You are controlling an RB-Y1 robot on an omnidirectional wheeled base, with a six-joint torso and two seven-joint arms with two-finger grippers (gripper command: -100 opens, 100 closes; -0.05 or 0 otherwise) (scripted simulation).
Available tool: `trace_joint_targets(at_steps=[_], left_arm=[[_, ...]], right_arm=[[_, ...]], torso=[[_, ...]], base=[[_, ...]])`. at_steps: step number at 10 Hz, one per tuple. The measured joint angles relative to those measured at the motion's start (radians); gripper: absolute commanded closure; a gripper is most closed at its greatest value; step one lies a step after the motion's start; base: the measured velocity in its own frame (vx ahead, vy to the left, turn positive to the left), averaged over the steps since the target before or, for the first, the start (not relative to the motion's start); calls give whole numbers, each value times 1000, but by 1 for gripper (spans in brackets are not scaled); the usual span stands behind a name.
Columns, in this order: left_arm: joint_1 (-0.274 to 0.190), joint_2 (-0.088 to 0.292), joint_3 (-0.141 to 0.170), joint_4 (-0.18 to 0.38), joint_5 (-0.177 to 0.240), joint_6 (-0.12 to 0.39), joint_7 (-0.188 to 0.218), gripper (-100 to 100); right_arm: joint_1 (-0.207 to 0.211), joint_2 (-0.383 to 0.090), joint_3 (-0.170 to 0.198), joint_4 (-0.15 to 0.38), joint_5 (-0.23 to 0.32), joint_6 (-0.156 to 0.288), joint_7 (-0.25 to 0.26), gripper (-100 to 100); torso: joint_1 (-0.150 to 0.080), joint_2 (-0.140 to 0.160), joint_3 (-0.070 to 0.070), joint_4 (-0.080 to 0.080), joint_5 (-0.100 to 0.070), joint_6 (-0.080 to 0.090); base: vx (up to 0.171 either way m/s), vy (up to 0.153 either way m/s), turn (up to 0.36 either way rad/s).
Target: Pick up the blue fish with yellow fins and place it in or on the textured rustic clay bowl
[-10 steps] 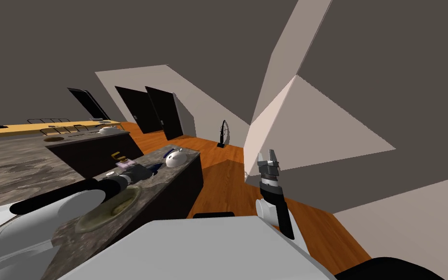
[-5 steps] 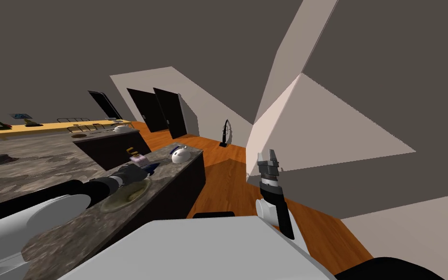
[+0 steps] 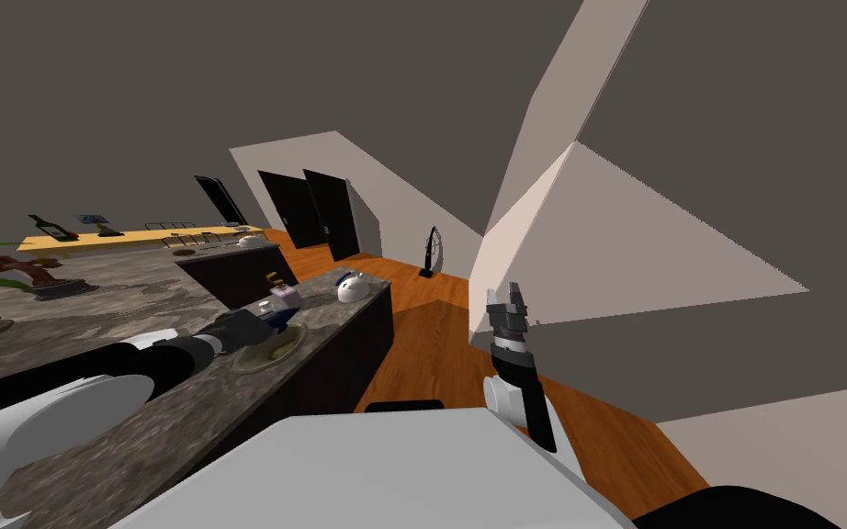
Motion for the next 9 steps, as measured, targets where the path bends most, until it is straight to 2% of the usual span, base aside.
trace_joint_targets(at_steps=[4,5,6,9], left_arm=[[0,0,0,0,0,0,0,-100],[0,0,0,0,0,0,0,0],[0,0,0,0,0,0,0,-100],[-30,66,53,30,4,40,47,-100]], right_arm=[[0,0,0,0,0,0,0,0],[0,0,0,0,0,0,0,0],[0,0,0,0,0,0,0,0],[0,0,0,0,0,0,0,0]], torso=[[-2,-4,-3,-1,-1,0],[-2,-4,-3,-1,-1,0],[-2,-4,-3,-1,-1,0],[-4,-1,0,0,-1,0]], base=[[0,0,0],[0,0,0],[-37,-17,-185],[-71,-30,-166]])
